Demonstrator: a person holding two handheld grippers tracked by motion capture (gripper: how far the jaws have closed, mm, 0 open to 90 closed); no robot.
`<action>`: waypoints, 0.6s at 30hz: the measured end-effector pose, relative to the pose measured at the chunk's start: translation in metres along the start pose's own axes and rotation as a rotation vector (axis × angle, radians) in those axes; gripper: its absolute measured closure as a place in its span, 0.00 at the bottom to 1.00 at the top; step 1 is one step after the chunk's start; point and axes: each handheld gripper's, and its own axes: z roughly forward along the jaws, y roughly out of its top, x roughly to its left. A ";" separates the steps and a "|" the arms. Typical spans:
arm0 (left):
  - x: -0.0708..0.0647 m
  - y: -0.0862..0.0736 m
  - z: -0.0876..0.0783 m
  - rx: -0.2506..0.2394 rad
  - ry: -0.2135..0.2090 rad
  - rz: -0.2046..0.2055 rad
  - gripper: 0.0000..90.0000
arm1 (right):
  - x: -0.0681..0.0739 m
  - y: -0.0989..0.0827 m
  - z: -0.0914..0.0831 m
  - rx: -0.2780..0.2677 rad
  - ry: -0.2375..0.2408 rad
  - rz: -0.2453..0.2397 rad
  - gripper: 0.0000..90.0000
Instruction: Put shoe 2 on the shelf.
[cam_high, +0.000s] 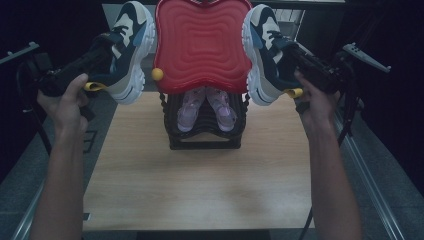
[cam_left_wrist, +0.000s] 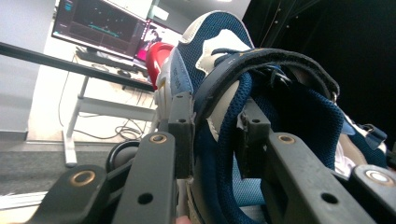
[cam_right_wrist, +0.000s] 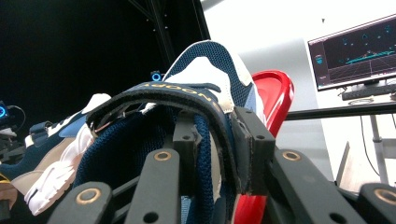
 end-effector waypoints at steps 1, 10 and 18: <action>-0.001 0.001 0.001 0.000 -0.001 0.001 0.80 | 0.001 0.001 0.002 -0.001 0.003 0.002 0.80; -0.012 0.011 0.015 0.008 -0.003 0.017 0.80 | 0.008 0.009 0.018 0.009 0.016 0.008 0.80; -0.021 0.018 0.031 0.014 -0.012 0.010 0.80 | 0.016 0.015 0.036 0.018 0.035 0.013 0.80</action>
